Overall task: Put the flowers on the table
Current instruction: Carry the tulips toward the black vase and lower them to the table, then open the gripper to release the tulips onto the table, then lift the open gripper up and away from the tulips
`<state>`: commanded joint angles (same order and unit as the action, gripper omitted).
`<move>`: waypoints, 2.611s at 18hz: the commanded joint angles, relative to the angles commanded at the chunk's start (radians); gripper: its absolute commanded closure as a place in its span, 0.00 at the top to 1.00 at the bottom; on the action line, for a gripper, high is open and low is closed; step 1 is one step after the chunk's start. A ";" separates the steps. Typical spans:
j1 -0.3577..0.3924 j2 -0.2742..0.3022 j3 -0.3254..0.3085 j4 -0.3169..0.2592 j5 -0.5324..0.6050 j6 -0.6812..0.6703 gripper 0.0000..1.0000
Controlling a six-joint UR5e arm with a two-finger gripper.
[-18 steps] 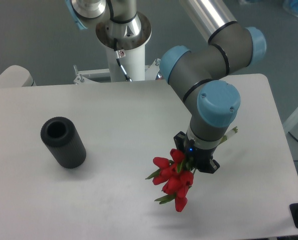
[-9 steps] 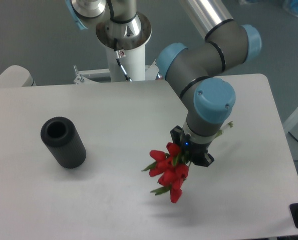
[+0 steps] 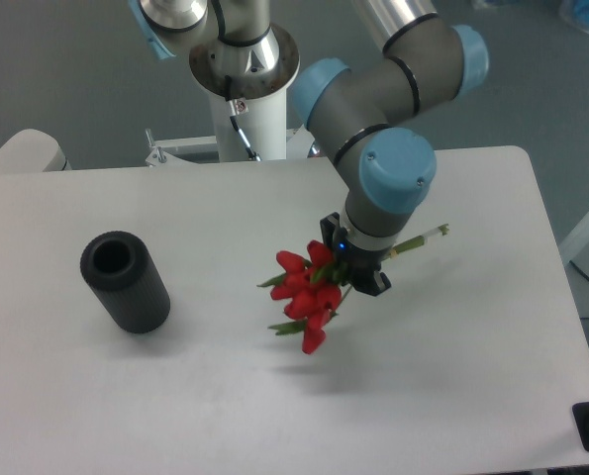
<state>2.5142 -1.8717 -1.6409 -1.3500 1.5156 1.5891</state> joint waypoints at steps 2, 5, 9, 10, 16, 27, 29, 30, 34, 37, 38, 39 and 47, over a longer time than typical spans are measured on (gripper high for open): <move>-0.005 0.029 -0.063 0.034 0.002 0.002 0.03; -0.008 0.075 -0.155 0.068 0.000 0.015 0.03; -0.021 0.124 -0.232 0.071 0.002 0.023 0.04; -0.035 0.131 -0.244 0.071 0.002 0.022 0.04; -0.086 0.149 -0.297 0.100 0.002 0.009 0.13; -0.091 0.137 -0.281 0.098 0.000 0.017 1.00; -0.089 0.137 -0.275 0.098 0.002 0.020 1.00; -0.086 0.138 -0.270 0.100 0.000 0.020 1.00; -0.078 0.134 -0.208 0.097 0.002 0.023 1.00; -0.075 0.115 -0.160 0.101 0.003 0.019 1.00; -0.072 0.105 -0.139 0.100 0.003 0.020 1.00; -0.068 0.091 -0.111 0.100 0.005 0.023 1.00; 0.006 -0.053 0.143 0.020 0.034 0.089 1.00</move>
<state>2.5203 -1.9250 -1.4974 -1.3298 1.5493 1.6782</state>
